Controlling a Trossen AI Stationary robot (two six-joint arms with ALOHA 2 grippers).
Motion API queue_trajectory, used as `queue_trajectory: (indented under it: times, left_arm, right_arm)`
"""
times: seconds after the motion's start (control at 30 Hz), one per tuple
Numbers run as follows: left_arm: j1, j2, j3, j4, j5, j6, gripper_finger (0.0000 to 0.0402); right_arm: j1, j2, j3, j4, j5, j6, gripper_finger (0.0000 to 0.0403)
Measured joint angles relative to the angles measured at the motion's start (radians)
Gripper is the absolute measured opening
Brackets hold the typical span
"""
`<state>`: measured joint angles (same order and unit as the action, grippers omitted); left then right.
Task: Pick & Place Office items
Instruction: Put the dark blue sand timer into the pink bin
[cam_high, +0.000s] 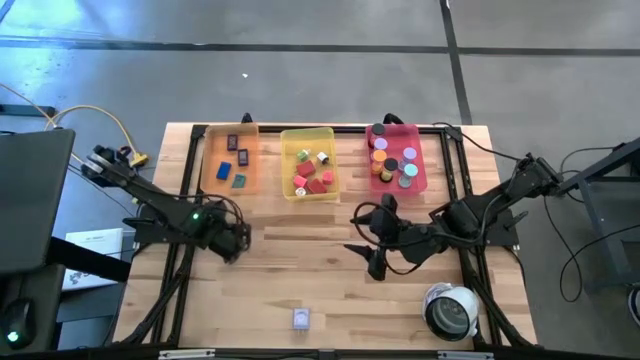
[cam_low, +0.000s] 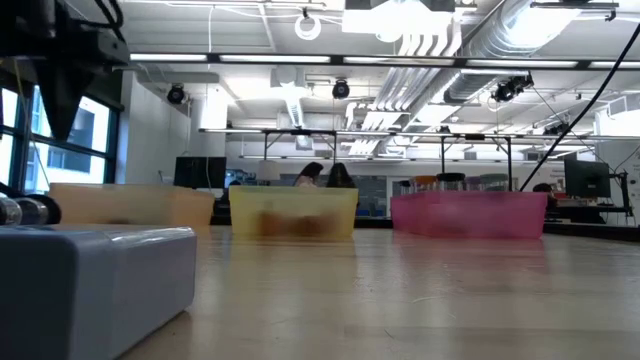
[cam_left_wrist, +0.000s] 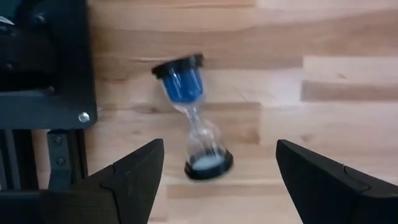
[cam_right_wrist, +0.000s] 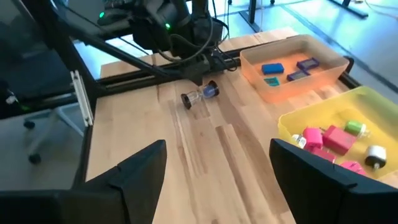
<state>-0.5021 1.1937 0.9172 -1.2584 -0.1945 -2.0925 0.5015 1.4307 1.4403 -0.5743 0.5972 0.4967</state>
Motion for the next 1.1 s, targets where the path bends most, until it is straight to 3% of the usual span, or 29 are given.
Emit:
queue_trajectory:
  times: [0.3,0.57,0.77,0.9,1.1]
  left_arm:
    - [0.041,0.001,-0.1,0.036,0.041,-0.153,0.0301]
    - [0.121,0.001,-0.203,0.204,0.048,-0.161,0.0301]
    - [0.178,0.001,-0.268,0.292,0.133,-0.187,0.0301]
    - [0.195,0.001,-0.306,0.378,0.135,-0.191,0.03]
    - [0.206,0.062,-0.357,0.502,0.176,-0.195,0.0266]
  right_arm:
    - [0.0,0.0,0.0,-0.072,-0.087,-0.061,0.0275]
    - [0.0,0.0,0.0,-0.17,-0.103,-0.109,0.0275]
    - [-0.002,0.0,0.0,-0.221,-0.103,-0.156,0.0275]
    - [-0.008,0.0,0.0,-0.249,-0.102,-0.177,0.0275]
    - [-0.012,0.0,0.0,-0.295,-0.103,-0.21,0.0275]
